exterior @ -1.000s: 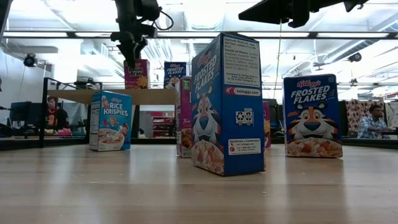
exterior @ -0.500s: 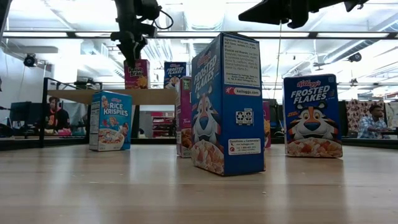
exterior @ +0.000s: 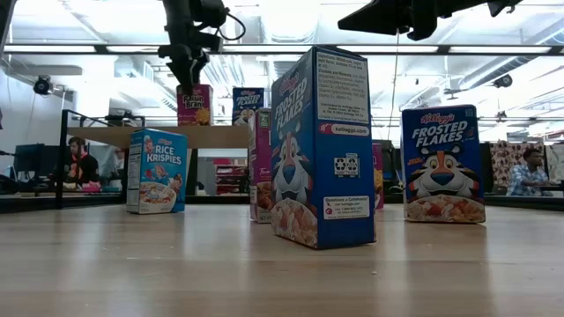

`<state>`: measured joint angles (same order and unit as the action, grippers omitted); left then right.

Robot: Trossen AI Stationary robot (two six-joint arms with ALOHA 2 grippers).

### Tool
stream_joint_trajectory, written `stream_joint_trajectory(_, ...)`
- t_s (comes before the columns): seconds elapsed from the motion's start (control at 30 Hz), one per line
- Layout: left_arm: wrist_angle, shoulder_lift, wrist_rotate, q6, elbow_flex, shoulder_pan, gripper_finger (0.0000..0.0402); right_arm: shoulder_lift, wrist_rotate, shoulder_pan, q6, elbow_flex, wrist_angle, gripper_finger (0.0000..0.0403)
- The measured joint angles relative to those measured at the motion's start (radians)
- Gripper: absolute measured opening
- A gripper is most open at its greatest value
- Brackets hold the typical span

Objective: Stack cereal on shelf
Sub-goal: Put the bottom left pink cereal box on the shelf, then put the top light blue cereal box on the shelf

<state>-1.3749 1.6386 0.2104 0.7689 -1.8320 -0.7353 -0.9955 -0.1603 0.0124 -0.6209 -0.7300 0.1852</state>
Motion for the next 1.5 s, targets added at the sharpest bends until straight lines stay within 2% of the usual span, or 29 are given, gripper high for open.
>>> stream_joint_trajectory(0.37,0.011,0.0,0.028,0.006,0.0,0.0,0.024,0.0,0.0,0.0,0.0,0.0,0.0,0.0009)
stream_joint_trajectory(0.73,0.022,-0.005,0.077,0.026,0.0,0.0,0.0241,0.0,0.0,0.0,0.0,0.0,0.0,0.0009)
stream_joint_trajectory(1.3,0.022,-0.035,0.094,0.034,0.0,0.006,0.0241,0.0,0.0,0.0,-0.012,0.002,0.007,0.0009)
stream_joint_trajectory(1.5,0.019,-0.07,0.097,-0.025,0.0,0.022,0.0241,0.0,0.0,0.0,-0.015,0.002,0.008,0.0009)
